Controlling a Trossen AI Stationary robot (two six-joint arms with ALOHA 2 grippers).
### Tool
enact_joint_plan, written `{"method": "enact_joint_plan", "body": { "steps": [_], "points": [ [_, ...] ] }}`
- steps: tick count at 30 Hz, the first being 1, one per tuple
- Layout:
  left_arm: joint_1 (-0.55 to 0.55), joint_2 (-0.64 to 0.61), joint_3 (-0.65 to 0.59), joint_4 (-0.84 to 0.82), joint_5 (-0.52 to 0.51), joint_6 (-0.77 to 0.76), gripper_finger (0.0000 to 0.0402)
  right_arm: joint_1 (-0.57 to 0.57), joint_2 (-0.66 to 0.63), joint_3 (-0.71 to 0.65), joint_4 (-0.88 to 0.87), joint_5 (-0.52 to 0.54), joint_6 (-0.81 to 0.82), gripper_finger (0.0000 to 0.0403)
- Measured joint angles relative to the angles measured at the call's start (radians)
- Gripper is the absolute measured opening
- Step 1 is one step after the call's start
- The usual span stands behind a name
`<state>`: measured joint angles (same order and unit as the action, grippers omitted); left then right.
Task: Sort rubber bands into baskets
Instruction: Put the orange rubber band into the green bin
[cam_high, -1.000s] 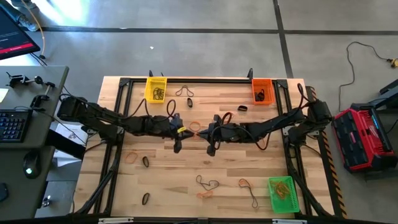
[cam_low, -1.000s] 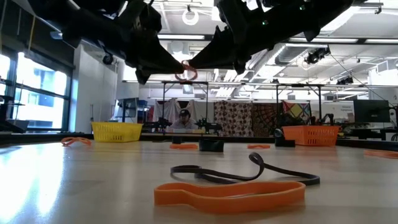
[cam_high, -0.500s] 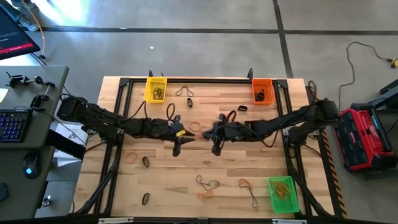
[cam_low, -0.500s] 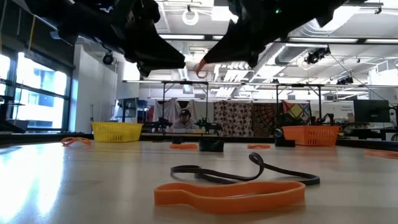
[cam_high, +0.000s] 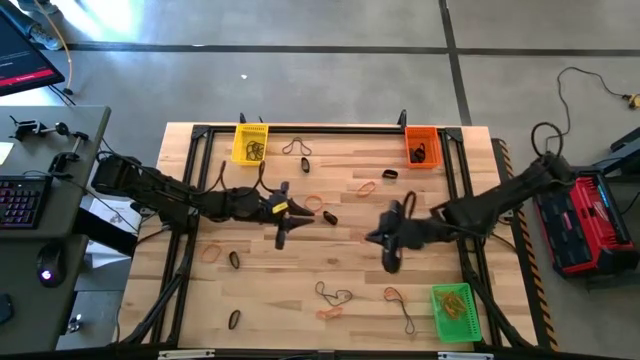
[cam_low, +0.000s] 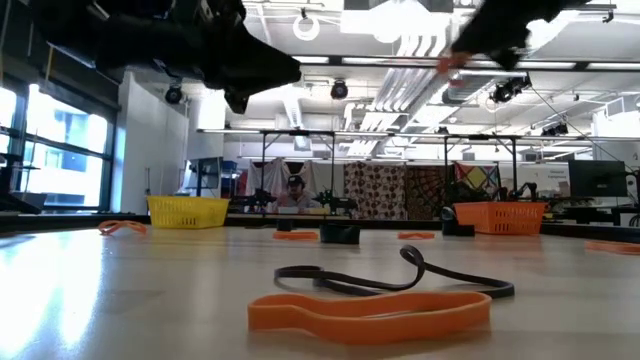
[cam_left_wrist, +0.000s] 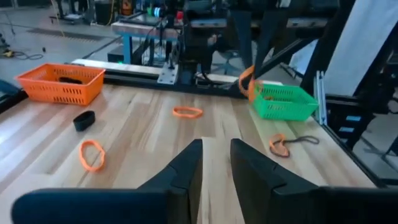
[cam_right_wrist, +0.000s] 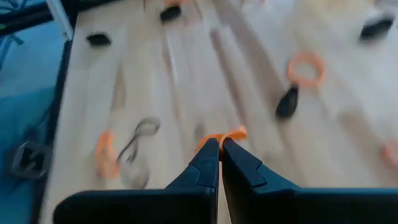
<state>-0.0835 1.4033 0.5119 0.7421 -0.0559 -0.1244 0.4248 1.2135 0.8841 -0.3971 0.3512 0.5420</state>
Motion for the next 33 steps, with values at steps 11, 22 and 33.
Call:
{"method": "enact_joint_plan", "body": {
  "steps": [11, 22, 33],
  "points": [
    [0.0, 0.0, -0.026, 0.026, 0.0, -0.002, 0.0065, 0.305, -0.056, 0.0, -0.32, -0.127, 0.652, 0.0],
    [0.0, 0.0, -0.026, 0.016, 0.0, 0.003, 0.0064, 0.559, -0.044, 0.0, -0.592, -0.321, 1.323, 0.0],
    [0.0, 0.0, -0.026, 0.012, 0.0, 0.006, 0.0064, 0.694, 0.133, 0.0, -0.556, -0.44, 1.088, 0.0]
  ]
}}
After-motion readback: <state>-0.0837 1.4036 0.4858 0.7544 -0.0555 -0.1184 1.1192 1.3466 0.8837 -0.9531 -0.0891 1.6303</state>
